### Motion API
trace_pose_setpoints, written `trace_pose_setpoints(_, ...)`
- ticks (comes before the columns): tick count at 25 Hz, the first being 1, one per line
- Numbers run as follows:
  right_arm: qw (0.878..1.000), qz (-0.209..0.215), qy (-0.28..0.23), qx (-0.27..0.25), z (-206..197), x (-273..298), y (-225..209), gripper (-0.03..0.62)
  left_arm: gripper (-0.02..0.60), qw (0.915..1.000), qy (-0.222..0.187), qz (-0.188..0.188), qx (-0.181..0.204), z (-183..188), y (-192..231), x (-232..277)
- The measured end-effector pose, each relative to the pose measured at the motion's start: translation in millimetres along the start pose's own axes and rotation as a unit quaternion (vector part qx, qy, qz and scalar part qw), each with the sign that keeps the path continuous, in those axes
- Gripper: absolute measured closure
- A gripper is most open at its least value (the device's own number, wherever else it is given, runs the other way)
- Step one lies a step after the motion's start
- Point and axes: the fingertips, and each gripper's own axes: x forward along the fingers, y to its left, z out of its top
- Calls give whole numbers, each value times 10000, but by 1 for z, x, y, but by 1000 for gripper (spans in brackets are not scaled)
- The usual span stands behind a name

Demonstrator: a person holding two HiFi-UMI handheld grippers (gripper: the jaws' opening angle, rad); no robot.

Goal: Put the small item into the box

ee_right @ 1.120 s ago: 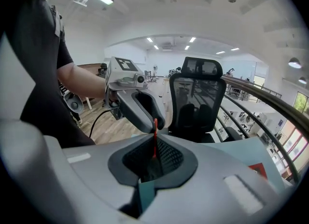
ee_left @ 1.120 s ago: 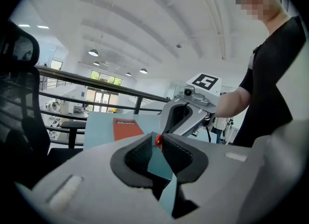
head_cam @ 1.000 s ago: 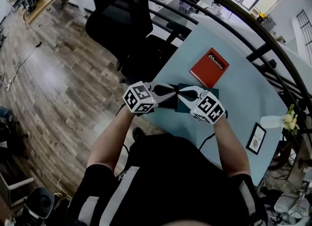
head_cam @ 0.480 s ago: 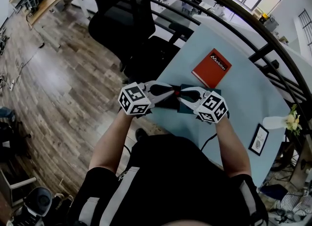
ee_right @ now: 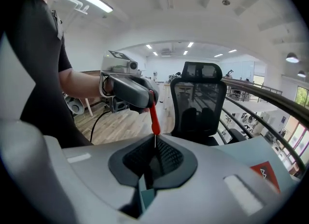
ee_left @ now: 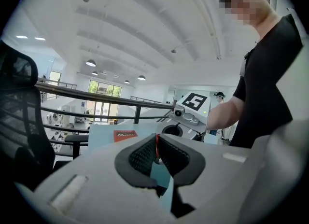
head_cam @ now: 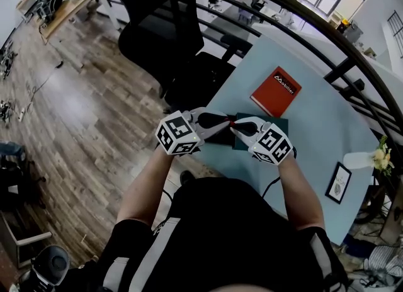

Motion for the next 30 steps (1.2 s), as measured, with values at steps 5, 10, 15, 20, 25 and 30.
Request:
trace_pose_setpoints(5,10000,-44,38,-49,-1,4,3,588,561,10000,0,43,-57,-1,0,3)
trace_pose_setpoints(10,9998,-134,-51,120,-1,6,6,586,561,9997,-92,65,-228,-1,0,3)
trace_pose_setpoints(15,9980,-294,-347,439,3,1,7,585,563,9988,-203,279,-346,2,2,2)
trace_pose_setpoints(20,9930,-573,-630,814,2,-12,-1,585,563,9959,-485,606,-460,21,11,-3)
trace_pose_setpoints(25,9873,-879,-808,1050,-1,-36,-14,585,563,9916,-679,967,-530,42,22,-11)
trace_pose_setpoints(30,9774,-1259,-1144,1253,5,-66,-35,589,563,9856,-836,1342,-608,60,32,-26)
